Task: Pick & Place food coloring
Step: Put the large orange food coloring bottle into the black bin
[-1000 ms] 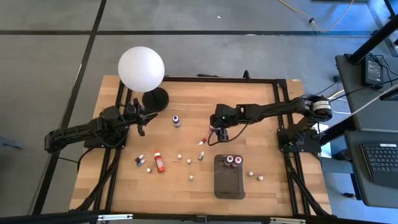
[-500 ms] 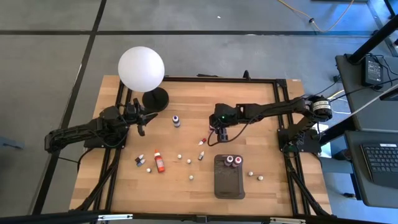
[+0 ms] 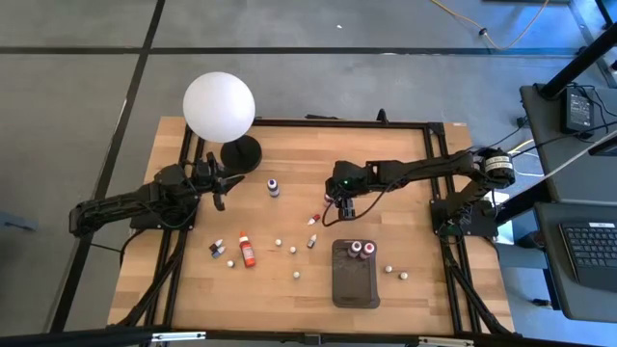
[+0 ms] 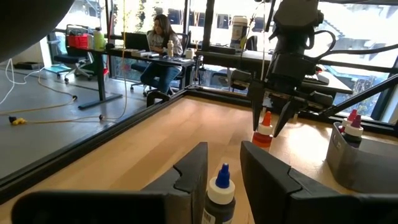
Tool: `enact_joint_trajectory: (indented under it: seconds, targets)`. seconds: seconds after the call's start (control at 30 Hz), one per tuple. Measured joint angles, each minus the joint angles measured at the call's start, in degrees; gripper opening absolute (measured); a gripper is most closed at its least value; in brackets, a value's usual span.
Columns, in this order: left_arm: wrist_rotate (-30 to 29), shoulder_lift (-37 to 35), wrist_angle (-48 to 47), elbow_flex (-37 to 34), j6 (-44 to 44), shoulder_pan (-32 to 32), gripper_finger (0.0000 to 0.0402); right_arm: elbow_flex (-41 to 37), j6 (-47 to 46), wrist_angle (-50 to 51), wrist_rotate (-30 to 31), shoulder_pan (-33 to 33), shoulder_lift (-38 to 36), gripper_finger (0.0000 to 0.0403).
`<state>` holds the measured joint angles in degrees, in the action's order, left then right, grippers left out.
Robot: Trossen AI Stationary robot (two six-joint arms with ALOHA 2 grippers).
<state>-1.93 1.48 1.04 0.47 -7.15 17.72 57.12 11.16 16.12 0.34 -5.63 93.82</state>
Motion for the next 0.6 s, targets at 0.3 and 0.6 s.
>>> enact_joint_trajectory:
  seconds: [0.3, 0.6]
  targets:
    - [0.0, 0.0, 0.0, 0.0, 0.0, 0.0, 0.0092, 0.1, 0.6, -0.1, 0.0, 0.0, -0.1, 0.0132]
    - [0.0, 0.0, 0.0, 0.0, 0.0, 0.0, 0.0094, 0.5, -0.3, 0.8, 0.1, 0.0, -0.4, 0.0124]
